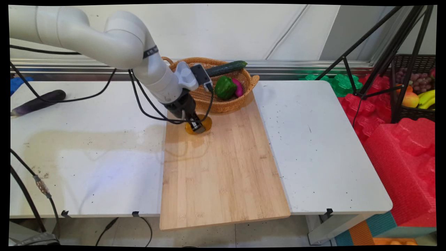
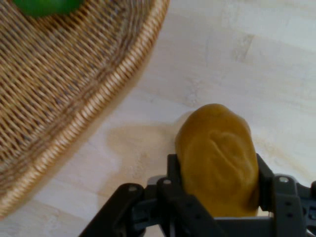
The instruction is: Place the picked object in the vegetable basket
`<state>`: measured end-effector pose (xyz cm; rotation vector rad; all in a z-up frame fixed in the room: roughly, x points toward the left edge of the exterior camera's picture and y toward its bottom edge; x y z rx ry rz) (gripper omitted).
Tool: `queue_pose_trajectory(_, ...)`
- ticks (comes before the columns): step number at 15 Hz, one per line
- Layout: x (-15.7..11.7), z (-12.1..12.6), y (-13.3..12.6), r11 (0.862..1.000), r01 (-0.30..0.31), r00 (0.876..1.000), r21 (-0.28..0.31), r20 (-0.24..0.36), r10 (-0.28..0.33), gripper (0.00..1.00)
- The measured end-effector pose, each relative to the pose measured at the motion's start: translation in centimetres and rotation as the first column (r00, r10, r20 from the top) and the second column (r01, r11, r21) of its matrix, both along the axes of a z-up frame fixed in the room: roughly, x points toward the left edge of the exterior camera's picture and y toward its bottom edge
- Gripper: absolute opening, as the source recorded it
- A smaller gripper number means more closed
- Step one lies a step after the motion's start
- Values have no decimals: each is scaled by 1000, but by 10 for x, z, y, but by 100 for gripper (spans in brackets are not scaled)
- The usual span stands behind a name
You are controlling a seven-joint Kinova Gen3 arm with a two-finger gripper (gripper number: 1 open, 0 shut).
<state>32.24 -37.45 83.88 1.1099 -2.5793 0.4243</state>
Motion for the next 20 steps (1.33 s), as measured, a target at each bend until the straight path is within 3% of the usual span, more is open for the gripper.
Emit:
queue_pose_trajectory(5,-1,58,9,993,-7,1000,-120,-29,4,0)
queue_pose_trajectory(7,0,86,9,984,-37,998,-177,-57,27,0)
queue_pose_trajectory(12,6,124,-4,959,-117,990,-259,-105,92,0)
queue_pose_trajectory(16,16,136,-29,932,-197,979,-303,-111,170,0)
queue_pose_trajectory(20,21,121,-62,928,-236,972,-289,-76,224,0)
